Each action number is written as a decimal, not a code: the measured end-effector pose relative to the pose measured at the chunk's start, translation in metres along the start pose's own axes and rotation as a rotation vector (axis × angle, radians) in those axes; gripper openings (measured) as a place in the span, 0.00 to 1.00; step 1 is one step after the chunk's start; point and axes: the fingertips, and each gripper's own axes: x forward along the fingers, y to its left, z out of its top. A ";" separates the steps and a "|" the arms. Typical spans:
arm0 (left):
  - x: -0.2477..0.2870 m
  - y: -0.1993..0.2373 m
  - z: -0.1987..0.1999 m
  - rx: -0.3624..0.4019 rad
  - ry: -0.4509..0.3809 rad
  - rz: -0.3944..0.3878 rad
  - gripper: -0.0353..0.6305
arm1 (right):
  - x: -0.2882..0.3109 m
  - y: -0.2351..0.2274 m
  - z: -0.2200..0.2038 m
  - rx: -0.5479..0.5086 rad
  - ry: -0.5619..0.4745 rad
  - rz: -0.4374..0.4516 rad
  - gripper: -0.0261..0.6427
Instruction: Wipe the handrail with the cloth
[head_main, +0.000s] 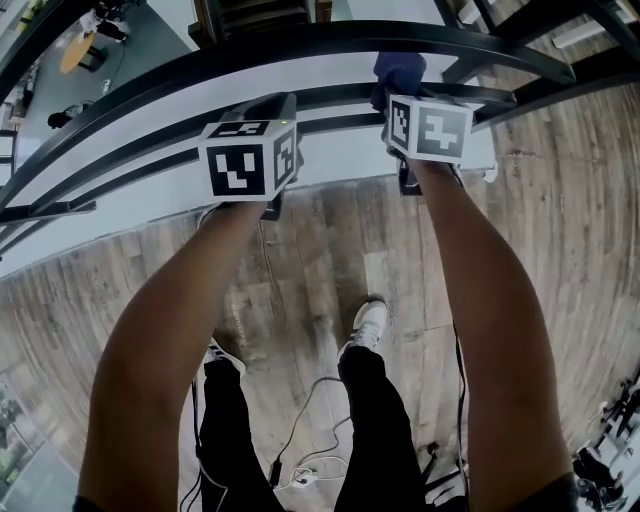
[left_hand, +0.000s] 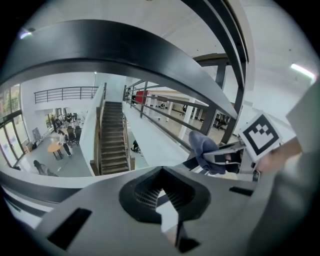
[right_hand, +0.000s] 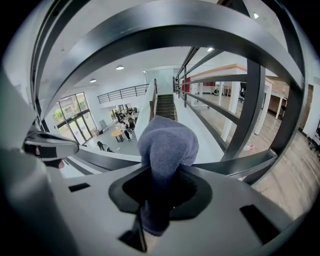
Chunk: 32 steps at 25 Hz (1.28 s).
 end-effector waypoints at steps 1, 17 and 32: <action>0.006 -0.011 0.002 0.005 0.000 -0.008 0.06 | -0.001 -0.009 0.001 -0.001 0.000 -0.001 0.17; 0.096 -0.169 0.027 0.041 0.019 -0.143 0.06 | -0.025 -0.194 -0.012 0.063 -0.009 -0.102 0.17; 0.070 -0.113 0.004 -0.011 -0.049 -0.081 0.06 | -0.046 -0.154 0.000 -0.040 -0.251 -0.061 0.17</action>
